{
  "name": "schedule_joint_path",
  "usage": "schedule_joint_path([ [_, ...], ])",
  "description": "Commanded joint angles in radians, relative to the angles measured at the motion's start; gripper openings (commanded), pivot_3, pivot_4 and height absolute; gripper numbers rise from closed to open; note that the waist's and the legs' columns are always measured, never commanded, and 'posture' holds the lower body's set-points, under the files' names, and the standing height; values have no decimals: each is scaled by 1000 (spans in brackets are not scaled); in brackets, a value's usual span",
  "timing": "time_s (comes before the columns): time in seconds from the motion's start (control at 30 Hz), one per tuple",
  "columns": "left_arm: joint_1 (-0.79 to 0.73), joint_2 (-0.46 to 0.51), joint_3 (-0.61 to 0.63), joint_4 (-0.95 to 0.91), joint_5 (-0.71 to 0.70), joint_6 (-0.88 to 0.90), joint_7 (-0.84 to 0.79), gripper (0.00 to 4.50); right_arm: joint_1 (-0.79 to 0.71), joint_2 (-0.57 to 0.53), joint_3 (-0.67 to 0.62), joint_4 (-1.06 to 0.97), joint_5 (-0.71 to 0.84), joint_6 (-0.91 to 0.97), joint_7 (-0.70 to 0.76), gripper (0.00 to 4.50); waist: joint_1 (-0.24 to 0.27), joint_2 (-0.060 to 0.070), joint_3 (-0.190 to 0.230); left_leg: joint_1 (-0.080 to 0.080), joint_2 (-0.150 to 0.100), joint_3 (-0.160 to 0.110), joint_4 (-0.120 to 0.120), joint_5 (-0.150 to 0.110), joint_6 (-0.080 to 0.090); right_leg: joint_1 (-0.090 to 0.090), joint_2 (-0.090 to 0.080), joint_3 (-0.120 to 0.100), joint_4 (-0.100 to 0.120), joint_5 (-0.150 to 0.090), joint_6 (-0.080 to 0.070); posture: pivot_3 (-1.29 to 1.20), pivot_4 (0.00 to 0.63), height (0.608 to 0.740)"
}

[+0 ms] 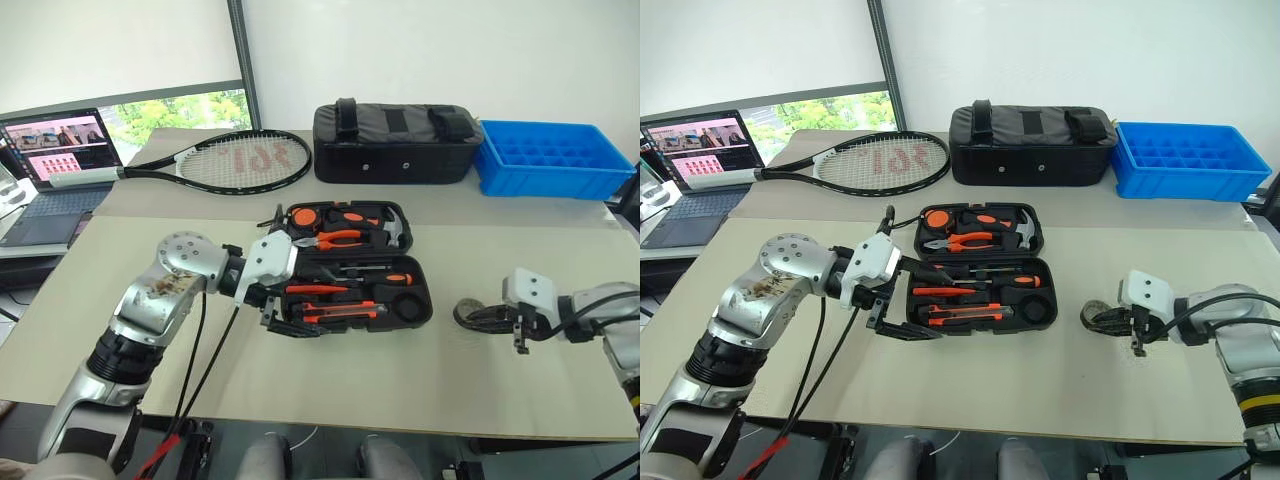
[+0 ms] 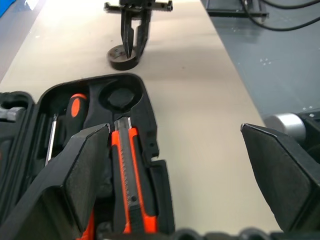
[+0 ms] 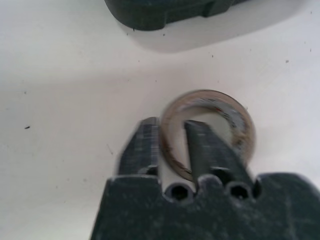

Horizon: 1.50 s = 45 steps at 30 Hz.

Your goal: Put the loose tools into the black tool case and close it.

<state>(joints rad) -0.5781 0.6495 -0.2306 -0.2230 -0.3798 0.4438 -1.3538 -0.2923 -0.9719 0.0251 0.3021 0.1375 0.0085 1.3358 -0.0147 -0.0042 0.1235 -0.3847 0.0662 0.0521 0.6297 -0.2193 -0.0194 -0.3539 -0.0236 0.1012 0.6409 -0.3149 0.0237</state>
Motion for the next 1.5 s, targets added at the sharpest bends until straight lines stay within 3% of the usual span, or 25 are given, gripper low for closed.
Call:
schedule_joint_path([
  [0.03, 4, 26, 31, -52, -33, 20, 9, 4500, -16, -11, -11, 0, 0, -31, 6, 27, 0, 0, 0, 0, 0, 0, 0, 0, 0, 0, 0, 0, 0, 0, 0, 0, 150, 708],
  [0.27, 30, 71, 68, -85, -65, 57, 31, 4500, -90, 0, -24, -138, 72, 83, 26, 27, -7, 0, 0, 0, 0, 0, 0, 0, 0, 0, 0, 1, 1, 0, 0, 0, 150, 708],
  [0.43, 67, 103, 117, -110, -91, 88, 70, 4500, -130, 38, 47, -285, 94, 181, 39, 27, -2, 0, 0, 1, 1, 0, -1, 0, 0, 0, 1, 0, 1, 0, 0, 0, 150, 708],
  [0.73, 150, 149, 154, -168, -112, 105, 121, 4500, -202, 108, 158, -265, 37, 138, 51, 27, 2, 0, 0, 0, 0, 0, -1, 0, 0, -2, 0, 0, 0, 0, 0, 0, 150, 708],
  [1.17, 195, 170, 180, -122, -91, 61, 146, 4500, -226, 81, 147, -224, 32, 114, 84, 4391, 2, 0, 0, 1, 0, 0, -2, 0, 0, -2, 0, 0, 1, 0, -1, 0, 150, 708],
  [1.47, 180, 166, 169, -80, -104, 44, 128, 4500, -236, 153, 118, -294, 81, 178, -5, 4459, -2, 0, 0, 1, 1, 0, -2, 0, 0, -2, 0, 0, 1, 0, -1, 0, 150, 708],
  [1.5, 178, 168, 165, -81, -103, 43, 123, 4500, -241, 170, 123, -304, 70, 176, -26, 4221, -2, 0, 0, 1, 1, 0, -2, 0, 0, -2, 0, 0, 1, 0, -1, 0, 150, 708],
])
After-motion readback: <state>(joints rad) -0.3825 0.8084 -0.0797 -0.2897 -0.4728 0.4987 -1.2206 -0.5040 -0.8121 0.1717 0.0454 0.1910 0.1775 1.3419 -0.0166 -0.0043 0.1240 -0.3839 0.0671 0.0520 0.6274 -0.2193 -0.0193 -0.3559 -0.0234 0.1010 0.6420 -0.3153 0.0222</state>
